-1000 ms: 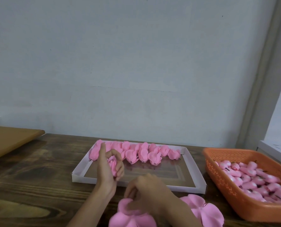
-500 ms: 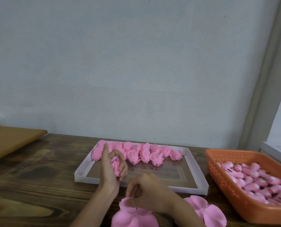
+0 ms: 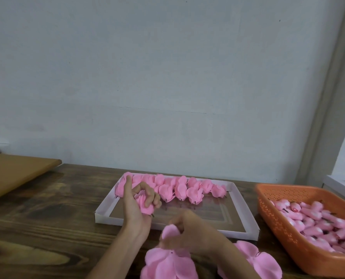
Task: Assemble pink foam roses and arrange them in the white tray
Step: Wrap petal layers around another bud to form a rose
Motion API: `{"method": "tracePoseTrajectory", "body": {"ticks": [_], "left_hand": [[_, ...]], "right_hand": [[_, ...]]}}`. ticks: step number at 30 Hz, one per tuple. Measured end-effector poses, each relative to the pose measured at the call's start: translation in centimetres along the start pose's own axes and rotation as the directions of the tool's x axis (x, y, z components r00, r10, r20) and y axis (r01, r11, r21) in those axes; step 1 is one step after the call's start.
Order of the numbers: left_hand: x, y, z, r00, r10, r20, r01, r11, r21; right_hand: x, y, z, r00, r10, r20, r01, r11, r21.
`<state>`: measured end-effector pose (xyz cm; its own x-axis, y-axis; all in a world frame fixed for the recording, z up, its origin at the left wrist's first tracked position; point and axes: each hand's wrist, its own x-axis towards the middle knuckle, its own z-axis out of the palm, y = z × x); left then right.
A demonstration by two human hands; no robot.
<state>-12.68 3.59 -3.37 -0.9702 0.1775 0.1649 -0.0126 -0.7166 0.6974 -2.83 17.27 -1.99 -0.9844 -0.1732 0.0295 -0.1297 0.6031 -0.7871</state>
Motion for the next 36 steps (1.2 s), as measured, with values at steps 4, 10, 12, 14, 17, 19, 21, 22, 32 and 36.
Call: {"method": "tracePoseTrajectory", "body": {"ticks": [4, 10, 12, 14, 17, 19, 21, 22, 32, 36], "left_hand": [[-0.5, -0.1, 0.4, 0.999, -0.003, 0.049, 0.003, 1.000, 0.005], [-0.2, -0.2, 0.4, 0.996, -0.038, 0.080, 0.041, 0.999, -0.025], [-0.2, -0.1, 0.3, 0.996, -0.043, 0.083, 0.045, 0.999, -0.027], [-0.1, 0.0, 0.2, 0.996, -0.044, 0.078, 0.047, 0.998, -0.032], [-0.2, 0.0, 0.4, 0.996, -0.044, 0.073, 0.046, 0.998, -0.034], [-0.3, 0.0, 0.5, 0.997, -0.046, 0.061, 0.048, 0.998, -0.040], [-0.4, 0.1, 0.6, 0.998, -0.051, 0.047, 0.053, 0.998, -0.043], [-0.4, 0.2, 0.6, 0.997, -0.056, 0.047, 0.058, 0.997, -0.048], [-0.7, 0.7, 0.4, 0.999, 0.024, -0.030, -0.024, 1.000, -0.001], [-0.9, 0.5, 0.7, 0.998, 0.058, -0.007, -0.057, 0.998, 0.027]], "right_hand": [[0.3, -0.1, 0.0, 0.996, -0.014, -0.093, 0.001, 0.990, -0.138], [-0.3, -0.6, -0.1, 0.997, 0.029, -0.076, -0.043, 0.981, -0.187], [-0.7, -0.9, -0.7, 1.000, 0.017, 0.015, -0.013, 0.972, -0.233], [-1.0, -1.0, -1.0, 0.996, 0.016, 0.088, 0.011, 0.957, -0.288], [-1.0, -1.1, -1.3, 0.993, 0.035, 0.113, -0.002, 0.961, -0.278], [-0.9, -0.9, -1.4, 0.988, 0.027, 0.154, 0.008, 0.975, -0.224], [-0.8, -1.0, -1.6, 0.985, -0.003, 0.174, 0.039, 0.978, -0.207], [-0.7, -1.0, -1.7, 0.987, -0.017, 0.157, 0.049, 0.977, -0.207], [0.8, 1.2, -1.5, 0.838, 0.264, -0.477, -0.198, 0.962, 0.186], [1.0, 0.4, 0.0, 0.813, 0.286, -0.506, -0.113, 0.931, 0.346]]}}
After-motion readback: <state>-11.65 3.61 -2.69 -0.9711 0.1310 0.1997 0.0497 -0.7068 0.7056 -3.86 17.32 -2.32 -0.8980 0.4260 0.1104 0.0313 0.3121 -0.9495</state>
